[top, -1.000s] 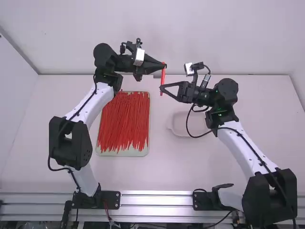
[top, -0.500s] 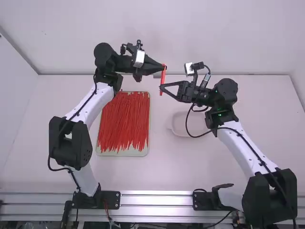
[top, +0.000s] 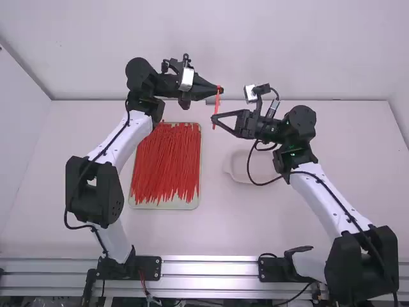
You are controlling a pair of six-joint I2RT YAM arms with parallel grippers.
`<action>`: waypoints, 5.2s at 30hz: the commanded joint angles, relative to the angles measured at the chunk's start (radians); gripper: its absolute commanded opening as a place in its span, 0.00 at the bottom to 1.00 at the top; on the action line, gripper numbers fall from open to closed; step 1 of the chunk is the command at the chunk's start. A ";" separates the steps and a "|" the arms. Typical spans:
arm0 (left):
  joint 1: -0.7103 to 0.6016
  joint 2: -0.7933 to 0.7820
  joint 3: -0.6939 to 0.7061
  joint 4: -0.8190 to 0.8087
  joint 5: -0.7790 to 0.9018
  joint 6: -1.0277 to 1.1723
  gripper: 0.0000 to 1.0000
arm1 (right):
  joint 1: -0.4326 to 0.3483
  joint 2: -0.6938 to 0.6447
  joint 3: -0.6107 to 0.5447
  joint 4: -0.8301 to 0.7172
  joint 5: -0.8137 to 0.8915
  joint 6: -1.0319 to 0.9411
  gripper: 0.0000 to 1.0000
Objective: Fasten the cable tie
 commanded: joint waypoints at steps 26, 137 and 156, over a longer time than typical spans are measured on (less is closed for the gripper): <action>0.006 -0.002 -0.003 0.008 -0.008 0.030 0.02 | -0.003 0.003 -0.005 0.010 -0.020 0.007 0.00; -0.111 -0.002 -0.003 0.290 0.111 -0.410 0.02 | -0.197 0.002 0.130 0.015 -0.084 0.034 0.43; -0.132 -0.002 -0.049 0.338 0.100 -0.407 0.02 | -0.164 0.002 0.131 0.077 -0.077 0.084 0.38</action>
